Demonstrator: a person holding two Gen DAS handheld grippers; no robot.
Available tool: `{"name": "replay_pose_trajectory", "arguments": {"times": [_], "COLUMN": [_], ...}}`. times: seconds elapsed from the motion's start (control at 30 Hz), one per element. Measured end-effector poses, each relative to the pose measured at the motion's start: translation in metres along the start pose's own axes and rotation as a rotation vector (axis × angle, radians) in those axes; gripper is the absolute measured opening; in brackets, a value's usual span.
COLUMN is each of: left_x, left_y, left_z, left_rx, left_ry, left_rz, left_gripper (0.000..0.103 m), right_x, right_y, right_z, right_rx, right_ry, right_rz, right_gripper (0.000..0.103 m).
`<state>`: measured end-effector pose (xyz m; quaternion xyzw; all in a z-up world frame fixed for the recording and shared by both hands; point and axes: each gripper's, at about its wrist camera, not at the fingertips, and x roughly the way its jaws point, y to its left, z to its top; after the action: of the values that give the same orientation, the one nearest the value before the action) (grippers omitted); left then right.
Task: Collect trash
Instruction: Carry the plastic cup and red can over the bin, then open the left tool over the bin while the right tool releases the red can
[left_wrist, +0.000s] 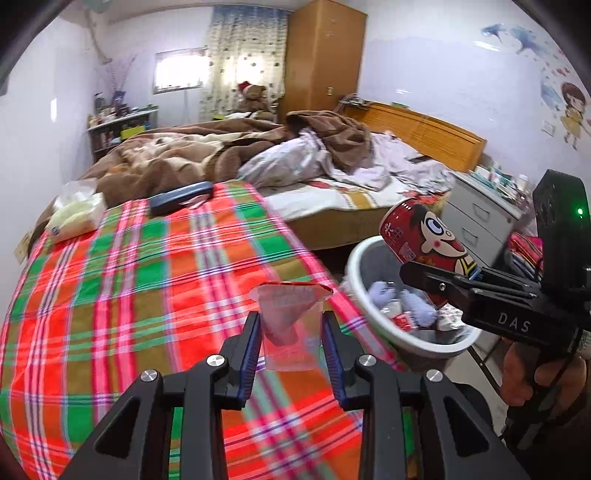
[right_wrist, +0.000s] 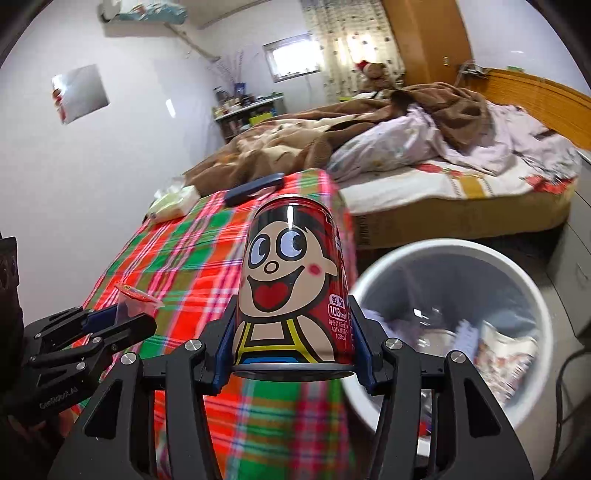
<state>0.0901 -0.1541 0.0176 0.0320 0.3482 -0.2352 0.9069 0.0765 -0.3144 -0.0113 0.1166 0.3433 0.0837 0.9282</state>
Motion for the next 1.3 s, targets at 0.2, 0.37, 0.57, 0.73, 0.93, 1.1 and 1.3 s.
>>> {"name": "replay_pose_trajectory", "arguments": {"times": [0.2, 0.37, 0.57, 0.73, 0.93, 1.1, 1.3], "left_x": [0.016, 0.035, 0.06, 0.09, 0.122, 0.136, 0.142], "left_y": [-0.041, -0.076, -0.109, -0.122, -0.124, -0.121, -0.115], "left_z": [0.014, 0.024, 0.034, 0.039, 0.037, 0.037, 0.036], "left_rx": [0.061, 0.104, 0.138, 0.15, 0.156, 0.14, 0.125], "left_ry": [0.003, 0.022, 0.057, 0.109, 0.162, 0.18, 0.186], "left_rz": [-0.071, -0.141, -0.207, -0.221, -0.195, -0.204, -0.188], "left_gripper": [0.033, 0.033, 0.033, 0.033, 0.033, 0.033, 0.059], "right_x": [-0.024, -0.041, -0.05, -0.043, -0.026, -0.013, -0.009], "right_y": [-0.031, -0.057, -0.083, -0.1, -0.114, -0.122, -0.124], "right_z": [-0.007, -0.011, -0.018, -0.023, -0.025, -0.027, -0.029], "right_rx": [0.054, 0.109, 0.171, 0.205, 0.205, 0.208, 0.201], "right_ry": [-0.031, -0.05, -0.054, -0.024, 0.036, 0.082, 0.107], "right_rz": [-0.082, -0.16, -0.256, -0.301, -0.326, -0.351, -0.365], "right_gripper": [0.054, 0.054, 0.054, 0.054, 0.054, 0.054, 0.055]}}
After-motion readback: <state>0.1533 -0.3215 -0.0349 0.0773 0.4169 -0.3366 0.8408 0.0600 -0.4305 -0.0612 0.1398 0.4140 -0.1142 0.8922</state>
